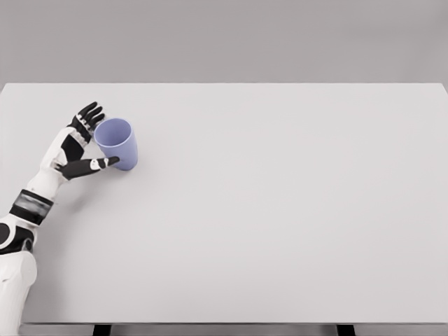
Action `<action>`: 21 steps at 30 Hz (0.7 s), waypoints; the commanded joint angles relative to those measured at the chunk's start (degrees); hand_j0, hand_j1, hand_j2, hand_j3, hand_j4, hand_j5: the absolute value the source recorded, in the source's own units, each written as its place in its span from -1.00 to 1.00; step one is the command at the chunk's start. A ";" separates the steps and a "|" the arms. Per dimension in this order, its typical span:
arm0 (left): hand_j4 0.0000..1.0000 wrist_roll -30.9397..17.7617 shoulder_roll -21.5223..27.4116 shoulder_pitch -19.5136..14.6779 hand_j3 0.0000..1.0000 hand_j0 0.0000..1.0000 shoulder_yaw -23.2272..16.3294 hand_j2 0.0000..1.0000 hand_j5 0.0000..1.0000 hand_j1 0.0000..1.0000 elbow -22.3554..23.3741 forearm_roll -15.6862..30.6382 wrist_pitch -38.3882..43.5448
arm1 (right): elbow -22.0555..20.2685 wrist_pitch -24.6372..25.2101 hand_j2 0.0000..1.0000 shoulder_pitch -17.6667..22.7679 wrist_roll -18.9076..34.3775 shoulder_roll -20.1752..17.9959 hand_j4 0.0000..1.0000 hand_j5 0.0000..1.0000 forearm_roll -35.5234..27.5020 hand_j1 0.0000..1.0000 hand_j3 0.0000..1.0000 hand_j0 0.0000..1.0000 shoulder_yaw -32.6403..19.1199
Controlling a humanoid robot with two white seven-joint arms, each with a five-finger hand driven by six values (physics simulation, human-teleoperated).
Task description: Flip the cup with left arm and place it on the table
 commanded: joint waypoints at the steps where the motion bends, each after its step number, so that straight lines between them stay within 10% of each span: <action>1: 0.99 0.00 1.20 0.00 0.99 0.99 0.45 0.99 0.99 0.99 -1.32 0.54 -0.09 | 0.00 0.07 1.00 0.00 0.01 0.00 1.00 1.00 -0.02 1.00 1.00 1.00 0.00; 21: 1.00 -0.09 17.46 6.68 1.00 1.00 1.86 1.00 1.00 1.00 -15.91 1.69 11.33 | 0.00 -0.02 1.00 0.00 0.01 0.00 1.00 1.00 0.07 1.00 1.00 1.00 0.00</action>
